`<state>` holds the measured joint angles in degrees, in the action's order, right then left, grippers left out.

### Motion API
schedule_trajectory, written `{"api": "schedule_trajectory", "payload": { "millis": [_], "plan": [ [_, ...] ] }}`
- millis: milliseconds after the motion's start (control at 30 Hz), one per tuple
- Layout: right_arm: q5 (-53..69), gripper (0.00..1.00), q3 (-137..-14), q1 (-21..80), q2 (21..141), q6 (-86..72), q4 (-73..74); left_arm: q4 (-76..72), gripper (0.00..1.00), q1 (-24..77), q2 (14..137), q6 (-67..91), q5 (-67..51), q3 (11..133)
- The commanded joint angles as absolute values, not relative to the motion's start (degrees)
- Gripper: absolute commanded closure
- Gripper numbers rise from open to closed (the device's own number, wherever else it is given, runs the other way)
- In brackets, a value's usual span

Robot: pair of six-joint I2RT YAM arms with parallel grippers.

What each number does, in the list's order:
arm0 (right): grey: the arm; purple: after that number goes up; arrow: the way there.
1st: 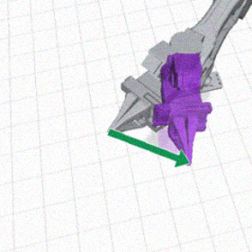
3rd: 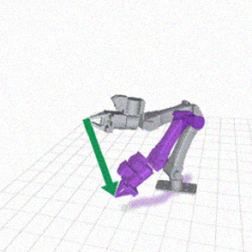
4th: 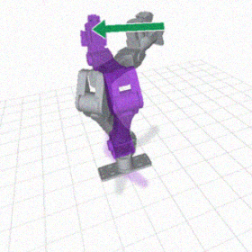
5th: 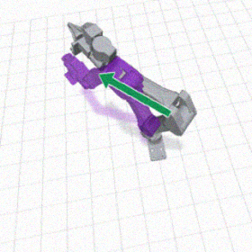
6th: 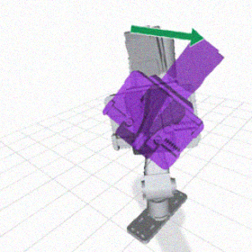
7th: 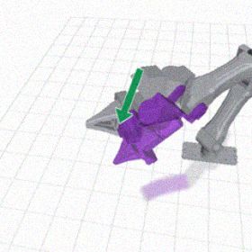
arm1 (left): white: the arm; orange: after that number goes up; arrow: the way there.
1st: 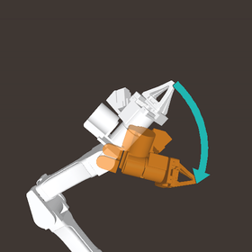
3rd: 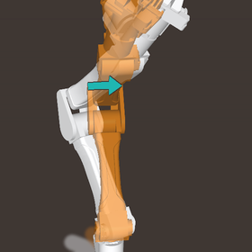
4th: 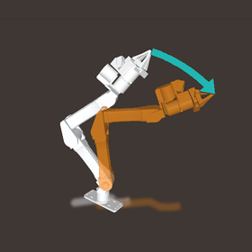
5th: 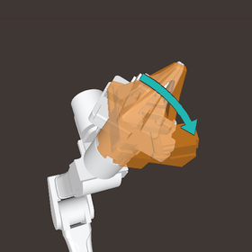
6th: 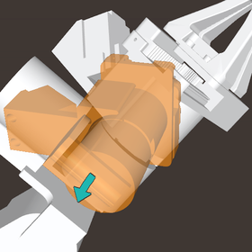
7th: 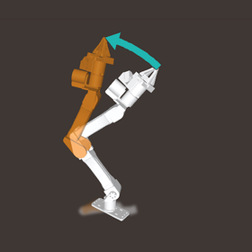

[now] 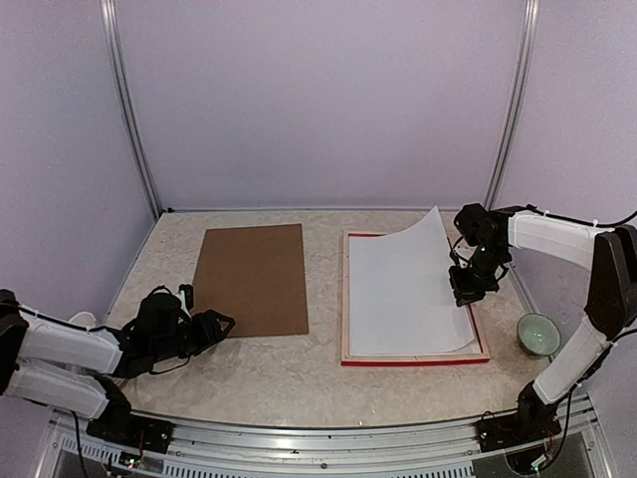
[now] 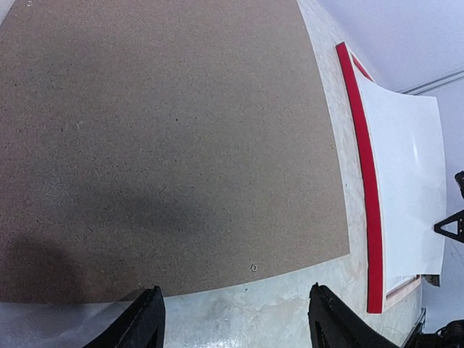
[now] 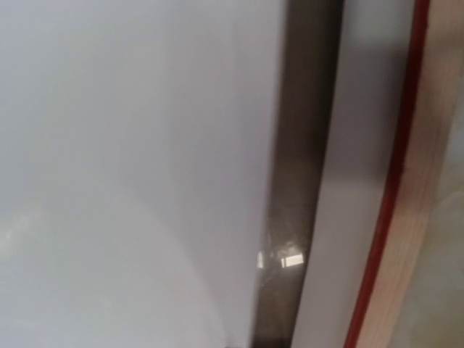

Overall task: Put the photo into the frame
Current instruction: Place the photo on the mat board.

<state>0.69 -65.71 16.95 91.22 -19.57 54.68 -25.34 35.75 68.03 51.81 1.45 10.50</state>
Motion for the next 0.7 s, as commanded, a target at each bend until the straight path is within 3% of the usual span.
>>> {"api": "schedule_trajectory", "payload": {
  "millis": [0, 133, 400, 533, 667],
  "plan": [
    [3.16, 1.0, -65.32, 16.24, 90.94, -19.89, 53.64, -26.88, 0.33, 36.38, 69.23, 51.41, 1.23, 11.62],
    [3.06, 0.97, -65.26, 16.26, 90.6, -20.01, 53.98, -26.84, 0.32, 36.47, 69.39, 51.33, 1.32, 11.69],
    [-1.4, 0.76, -66.4, 16.26, 89.22, -20.23, 56.61, -27.04, 0.33, 36.47, 69.5, 51.3, 1.49, 11.69],
    [-1.73, 0.51, -66.44, 16.26, 89.04, -20.49, 56.9, -27.5, 0.32, 36.6, 70.09, 51.52, 1.24, 11.82],
    [-1.27, 0.44, -66.22, 16.26, 89.11, -20.19, 56.67, -27.43, 0.33, 36.74, 70.14, 51.49, 1.38, 11.91]
  ]
}}
